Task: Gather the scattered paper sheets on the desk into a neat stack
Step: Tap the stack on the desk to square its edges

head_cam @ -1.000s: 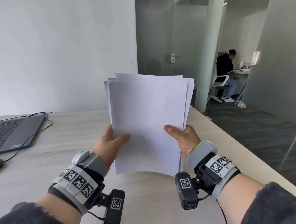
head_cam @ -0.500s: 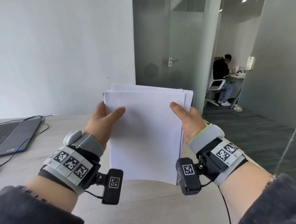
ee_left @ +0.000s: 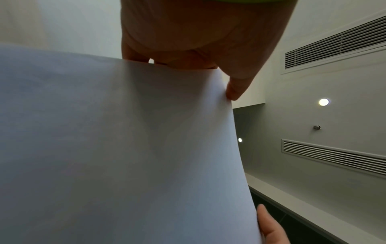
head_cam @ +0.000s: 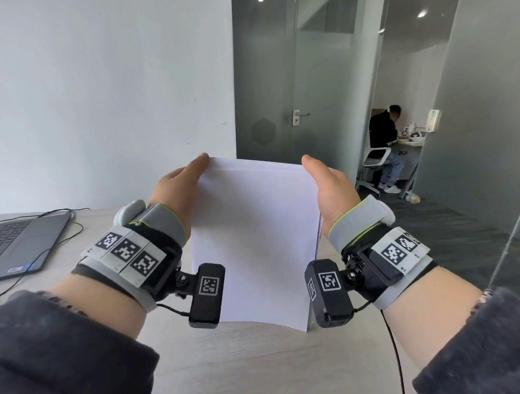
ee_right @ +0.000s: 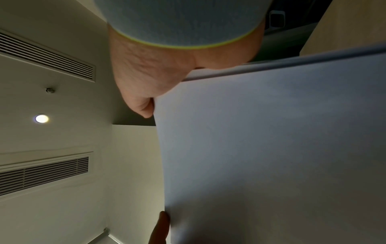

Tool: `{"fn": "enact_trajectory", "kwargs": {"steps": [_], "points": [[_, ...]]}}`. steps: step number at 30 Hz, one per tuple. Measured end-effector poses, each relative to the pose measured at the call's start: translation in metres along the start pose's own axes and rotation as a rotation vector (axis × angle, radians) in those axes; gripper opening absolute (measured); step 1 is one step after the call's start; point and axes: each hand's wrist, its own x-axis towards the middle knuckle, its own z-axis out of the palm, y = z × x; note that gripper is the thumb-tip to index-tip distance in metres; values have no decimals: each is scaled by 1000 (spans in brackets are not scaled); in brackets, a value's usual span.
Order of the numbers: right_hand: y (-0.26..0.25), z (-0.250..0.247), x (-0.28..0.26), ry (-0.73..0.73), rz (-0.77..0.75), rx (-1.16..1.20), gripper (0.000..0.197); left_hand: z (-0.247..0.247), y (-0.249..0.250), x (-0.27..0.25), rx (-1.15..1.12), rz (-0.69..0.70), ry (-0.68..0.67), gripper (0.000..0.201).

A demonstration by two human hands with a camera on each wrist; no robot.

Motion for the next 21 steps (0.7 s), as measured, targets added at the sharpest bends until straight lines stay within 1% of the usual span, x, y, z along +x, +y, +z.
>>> {"fn": "enact_trajectory", "kwargs": {"steps": [1, 3, 5, 6, 8, 10, 12, 13, 14, 17, 18, 21], "points": [[0, -1, 0, 0, 9, 7, 48, 1, 0, 1, 12, -6, 1, 47], [0, -2, -1, 2, 27, 13, 44, 2, 1, 1, 29, -18, 5, 53], [0, -1, 0, -5, 27, 11, 48, 2, 3, 3, 43, -33, -8, 66], [-1, 0, 0, -9, 22, -1, 50, 2, 4, 4, 48, -39, -11, 67], [-1, 1, 2, -14, 1, -16, 50, 1, 5, 6, 50, -45, 0, 57], [-2, 0, 1, -22, -12, -33, 46, 1, 5, 8, 56, -51, 16, 45], [-3, -2, 1, -30, -28, -57, 33, 1, 5, 10, 58, -67, 33, 33], [-3, -4, 1, -32, -39, -74, 25, 2, 6, 9, 55, -66, 33, 29], [-4, -5, 1, -31, -44, -92, 23, 3, 7, 8, 53, -59, 34, 28], [-5, -6, 1, -30, -60, -121, 29, 4, 5, 9, 75, -25, 1, 41], [-6, -5, 1, -33, -61, -120, 31, 5, 4, 9, 87, -9, -6, 39], [-5, -3, 1, -54, -66, -122, 30, 7, 5, 8, 99, 44, -17, 20]]}}
